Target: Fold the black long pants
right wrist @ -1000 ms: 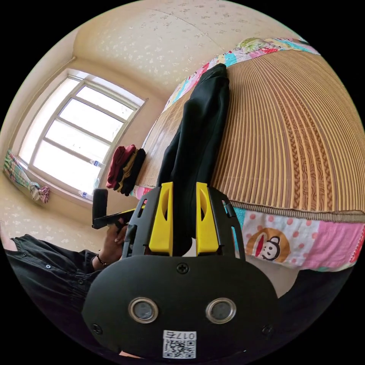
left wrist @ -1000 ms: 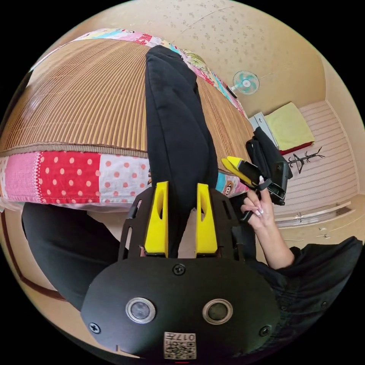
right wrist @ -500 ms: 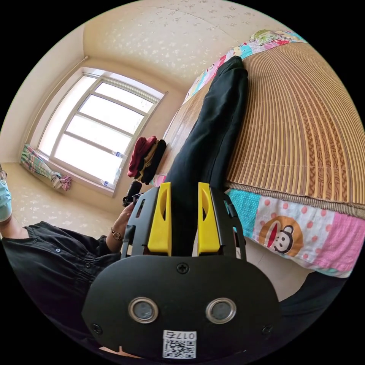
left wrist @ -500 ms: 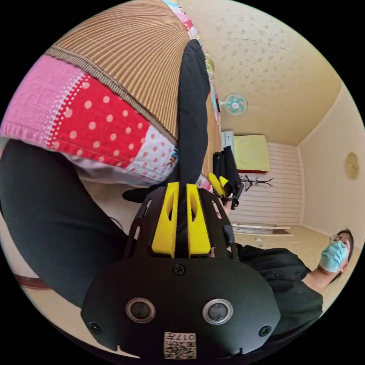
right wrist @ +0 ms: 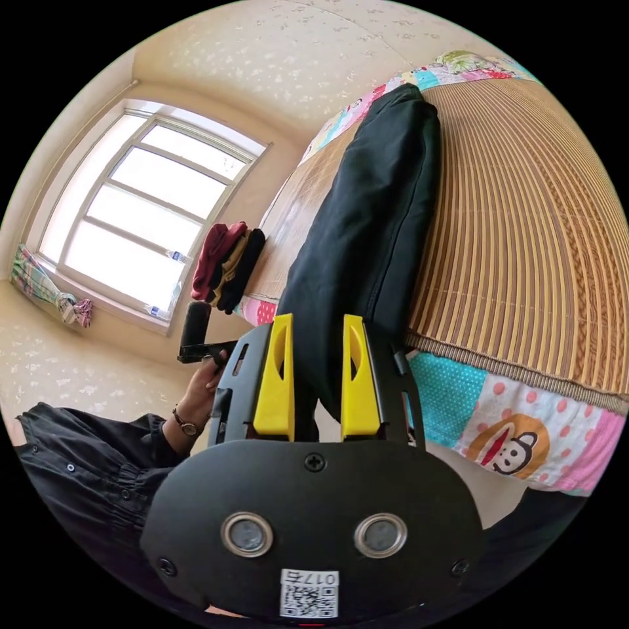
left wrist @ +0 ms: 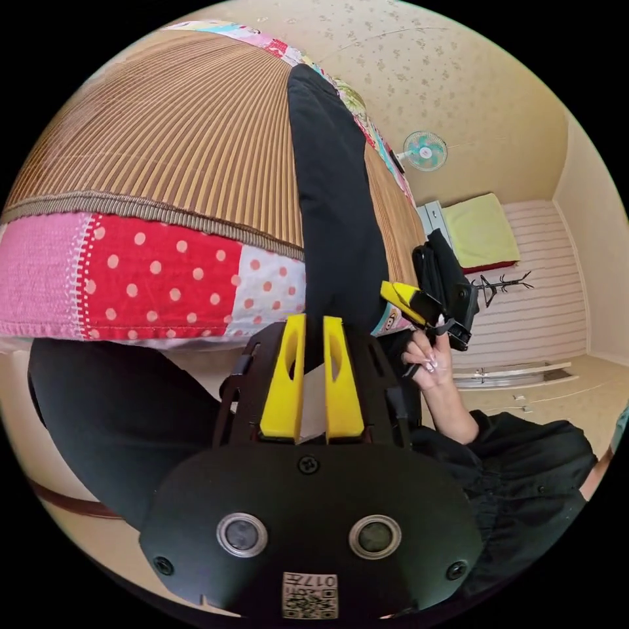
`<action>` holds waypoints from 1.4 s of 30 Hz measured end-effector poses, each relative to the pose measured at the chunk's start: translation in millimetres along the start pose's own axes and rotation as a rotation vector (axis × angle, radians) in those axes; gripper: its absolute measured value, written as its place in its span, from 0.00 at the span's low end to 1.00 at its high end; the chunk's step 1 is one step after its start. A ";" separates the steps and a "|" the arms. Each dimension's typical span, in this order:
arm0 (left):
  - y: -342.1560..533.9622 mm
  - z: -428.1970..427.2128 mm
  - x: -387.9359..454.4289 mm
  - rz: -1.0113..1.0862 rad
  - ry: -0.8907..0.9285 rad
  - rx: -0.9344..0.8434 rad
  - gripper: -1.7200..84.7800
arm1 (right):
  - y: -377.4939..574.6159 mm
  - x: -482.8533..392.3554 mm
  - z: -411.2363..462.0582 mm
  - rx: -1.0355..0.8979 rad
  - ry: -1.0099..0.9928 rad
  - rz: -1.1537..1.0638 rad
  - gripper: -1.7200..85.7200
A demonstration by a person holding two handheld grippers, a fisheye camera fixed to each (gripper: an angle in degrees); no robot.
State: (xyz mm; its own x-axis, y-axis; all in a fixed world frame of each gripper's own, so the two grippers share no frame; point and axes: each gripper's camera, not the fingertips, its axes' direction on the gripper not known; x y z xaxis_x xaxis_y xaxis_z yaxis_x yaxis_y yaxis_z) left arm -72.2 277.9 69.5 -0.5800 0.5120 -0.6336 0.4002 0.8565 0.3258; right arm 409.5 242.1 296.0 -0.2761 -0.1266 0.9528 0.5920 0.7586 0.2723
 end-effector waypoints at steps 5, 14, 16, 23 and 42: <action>-7.9 -29.4 42.7 0.097 0.153 -0.002 0.06 | -30.1 -14.3 -2.7 -0.112 0.029 -0.059 0.06; -9.5 -3.1 62.8 0.204 0.338 -0.123 0.06 | -16.5 -32.7 -106.4 0.062 -0.031 -0.135 0.05; 5.4 47.2 27.6 0.047 0.156 -0.220 0.07 | -0.7 9.2 -66.8 -0.056 0.038 -0.010 0.06; 25.2 24.1 24.0 0.068 0.161 0.015 0.11 | 29.0 53.1 -68.5 0.049 -0.100 0.120 0.10; -111.3 35.3 13.2 0.065 0.089 0.130 0.13 | -268.0 65.4 -29.1 0.172 0.253 -0.008 0.14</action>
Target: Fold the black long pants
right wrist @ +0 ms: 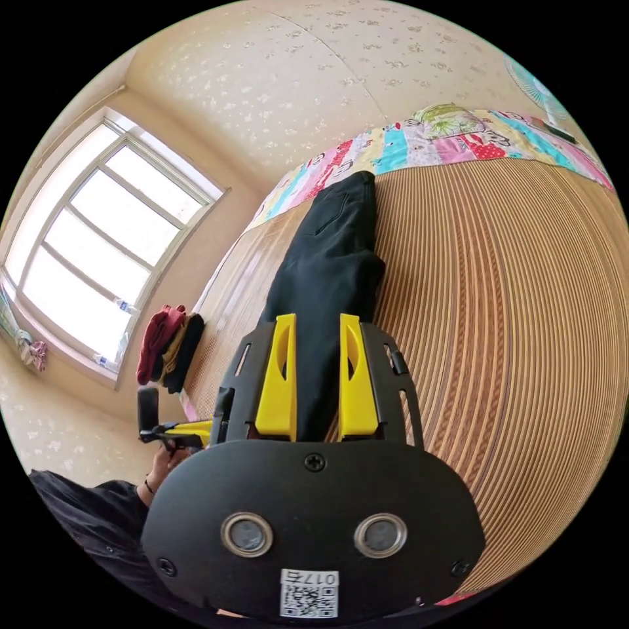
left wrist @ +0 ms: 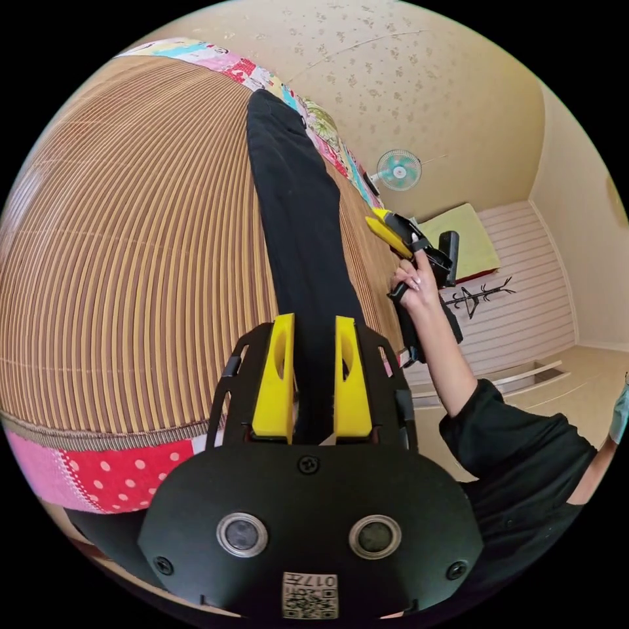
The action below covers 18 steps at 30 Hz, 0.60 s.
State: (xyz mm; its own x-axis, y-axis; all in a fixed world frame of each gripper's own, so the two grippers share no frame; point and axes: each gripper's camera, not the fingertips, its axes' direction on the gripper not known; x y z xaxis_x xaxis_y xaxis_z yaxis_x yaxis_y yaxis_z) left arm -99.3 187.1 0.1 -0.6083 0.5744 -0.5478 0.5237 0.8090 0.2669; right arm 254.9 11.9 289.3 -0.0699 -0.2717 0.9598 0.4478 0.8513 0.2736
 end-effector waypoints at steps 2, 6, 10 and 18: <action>-3.2 1.5 -5.9 -0.020 0.016 0.018 0.13 | -33.3 8.1 21.3 0.021 0.060 0.051 0.15; -11.6 8.3 -10.5 -0.023 0.009 0.029 0.13 | -91.8 6.3 82.7 -0.056 0.076 -0.004 0.10; -26.5 18.3 -13.1 0.018 -0.002 0.013 0.07 | -98.5 -16.3 126.8 -0.109 0.473 -0.189 0.03; -17.6 16.4 -29.7 -0.011 0.019 0.070 0.08 | -74.0 20.4 113.7 -0.034 0.615 0.013 0.03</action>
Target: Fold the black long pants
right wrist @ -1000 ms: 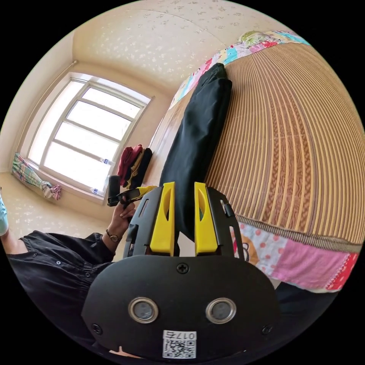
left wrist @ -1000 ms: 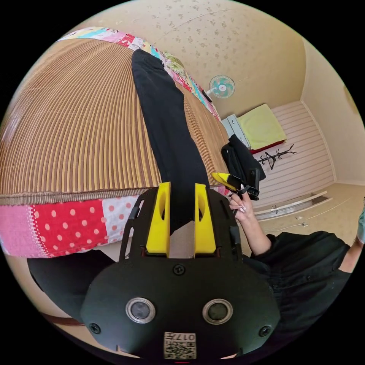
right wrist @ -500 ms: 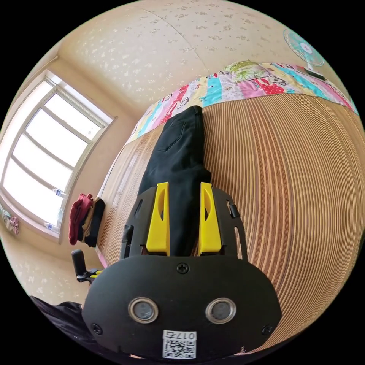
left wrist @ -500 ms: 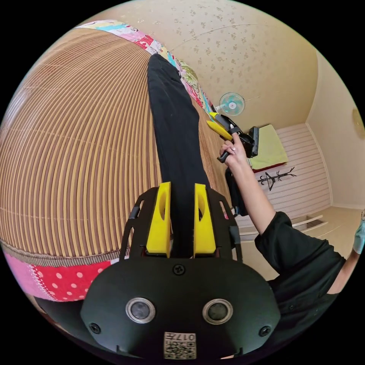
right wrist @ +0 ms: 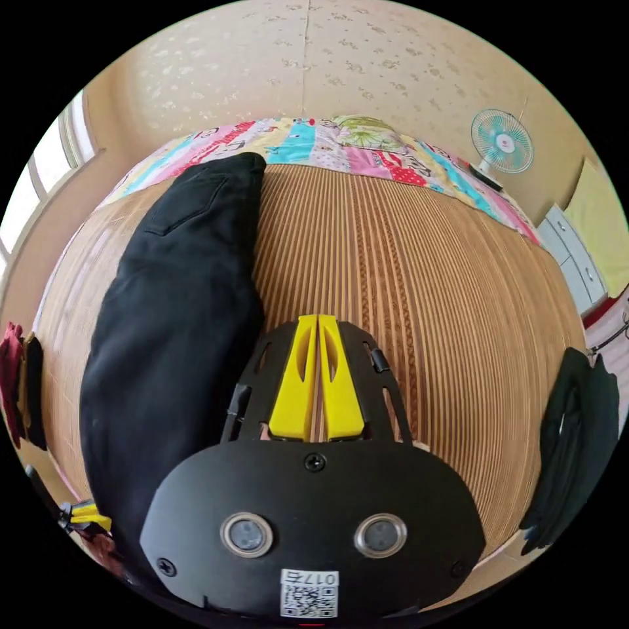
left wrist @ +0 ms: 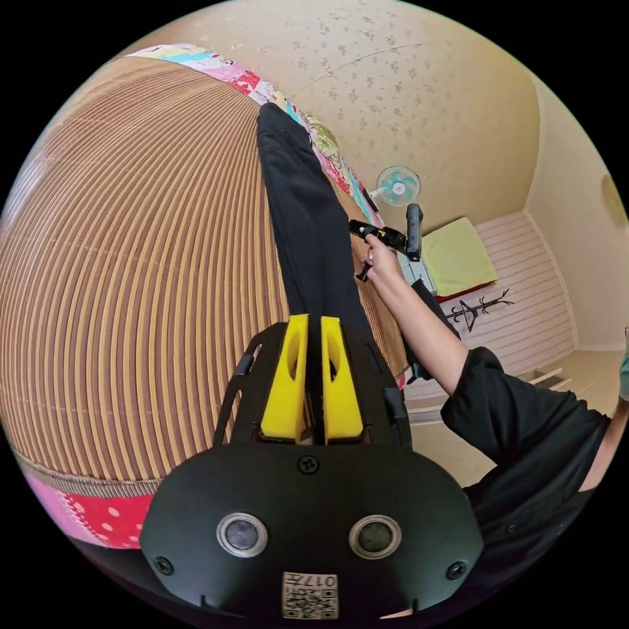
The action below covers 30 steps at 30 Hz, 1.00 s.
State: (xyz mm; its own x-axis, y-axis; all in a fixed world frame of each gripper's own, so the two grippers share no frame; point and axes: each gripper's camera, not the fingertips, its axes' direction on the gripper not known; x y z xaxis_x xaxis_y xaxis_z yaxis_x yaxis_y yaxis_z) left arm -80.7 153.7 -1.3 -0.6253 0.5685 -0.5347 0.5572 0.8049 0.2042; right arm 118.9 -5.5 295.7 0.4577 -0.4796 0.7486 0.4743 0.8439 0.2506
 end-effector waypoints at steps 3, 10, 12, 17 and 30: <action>17.0 -12.7 -2.5 -0.002 0.035 0.030 0.08 | 34.0 28.6 -46.0 0.111 -0.423 0.011 0.05; 73.1 -12.8 28.2 0.077 -0.017 -0.022 0.11 | 204.8 25.3 -109.1 -0.058 -0.801 -0.118 0.12; 85.0 -6.8 38.4 0.102 -0.041 -0.047 0.12 | 253.0 19.8 -120.1 -0.090 -0.809 -0.117 0.12; 102.3 11.4 50.3 0.111 -0.084 -0.107 0.11 | 332.0 -0.1 -144.6 -0.132 -0.762 -0.126 0.09; 86.1 8.7 39.5 0.042 -0.058 -0.167 0.09 | 322.3 -19.9 -170.2 -0.216 -0.743 -0.162 0.06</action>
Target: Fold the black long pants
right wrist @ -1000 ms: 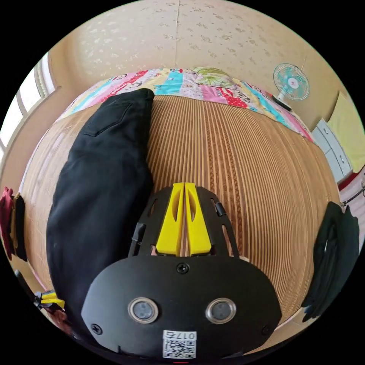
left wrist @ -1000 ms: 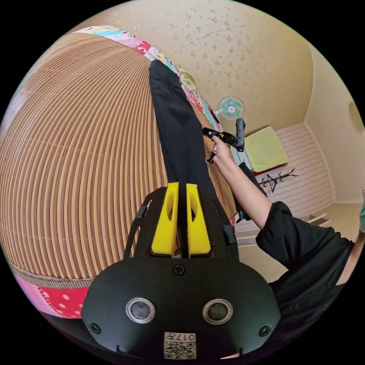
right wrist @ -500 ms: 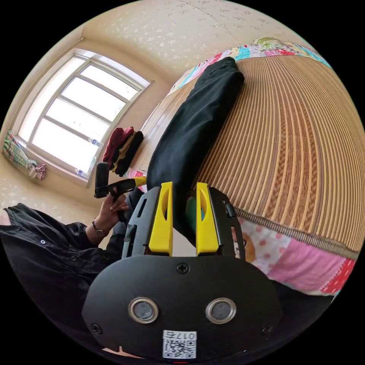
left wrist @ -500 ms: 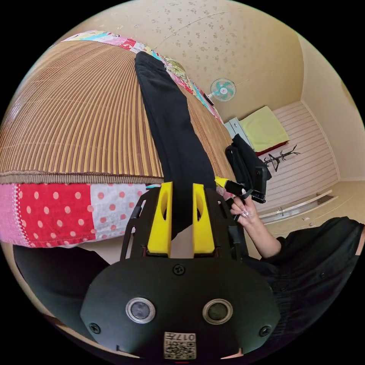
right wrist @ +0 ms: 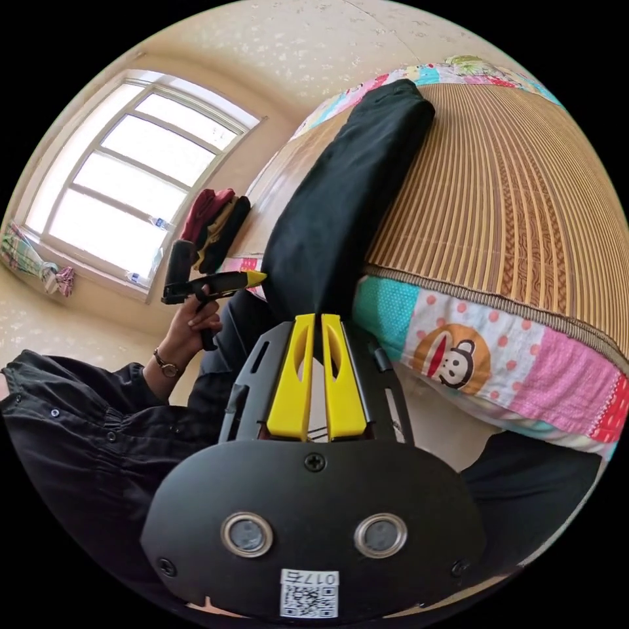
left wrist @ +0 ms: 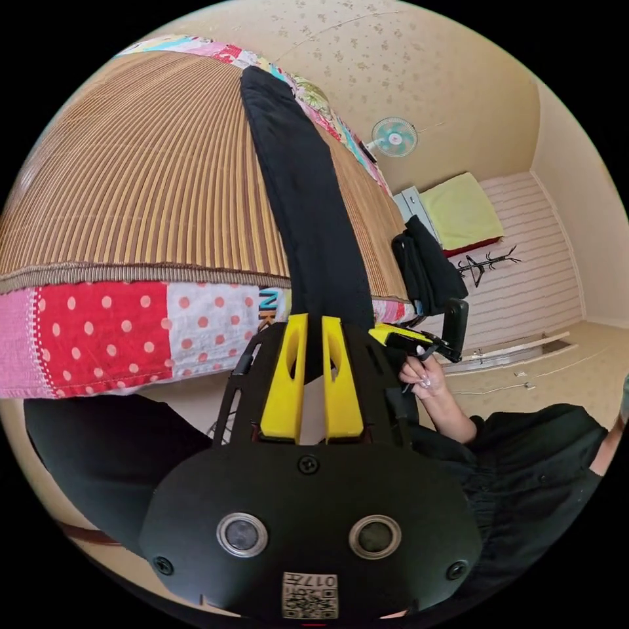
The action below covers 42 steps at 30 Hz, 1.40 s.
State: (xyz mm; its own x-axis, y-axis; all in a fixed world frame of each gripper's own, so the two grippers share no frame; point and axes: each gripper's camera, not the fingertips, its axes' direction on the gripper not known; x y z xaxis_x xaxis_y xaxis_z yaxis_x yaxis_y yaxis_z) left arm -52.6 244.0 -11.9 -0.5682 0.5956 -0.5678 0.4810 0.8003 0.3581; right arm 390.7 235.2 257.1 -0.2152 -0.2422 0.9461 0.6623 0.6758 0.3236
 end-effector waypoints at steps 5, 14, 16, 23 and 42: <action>-15.7 -20.1 -4.2 0.028 0.081 0.133 0.12 | -21.8 8.4 -36.1 0.122 -0.085 0.018 0.11; -28.8 37.0 14.4 0.062 -0.030 -0.145 0.08 | -48.9 -6.1 -17.4 -0.002 0.000 -0.034 0.08; -2.7 49.4 19.5 0.080 -0.072 -0.240 0.09 | -26.1 -10.2 -13.6 -0.072 -0.018 -0.022 0.08; 26.5 3.7 0.1 0.073 0.039 -0.029 0.13 | -2.2 18.1 -54.9 0.028 -0.161 0.045 0.12; 49.9 -94.6 144.9 0.509 0.378 0.118 0.08 | -24.5 -63.7 -210.8 0.260 -0.604 -0.193 0.03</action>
State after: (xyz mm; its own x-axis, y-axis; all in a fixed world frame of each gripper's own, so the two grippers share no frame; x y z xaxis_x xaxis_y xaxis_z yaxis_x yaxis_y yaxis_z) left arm -174.1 376.8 -6.2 -0.4348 0.8996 -0.0404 0.8107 0.4105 0.4175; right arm 539.4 87.2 185.8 -0.7244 0.0050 0.6893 0.3948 0.8228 0.4089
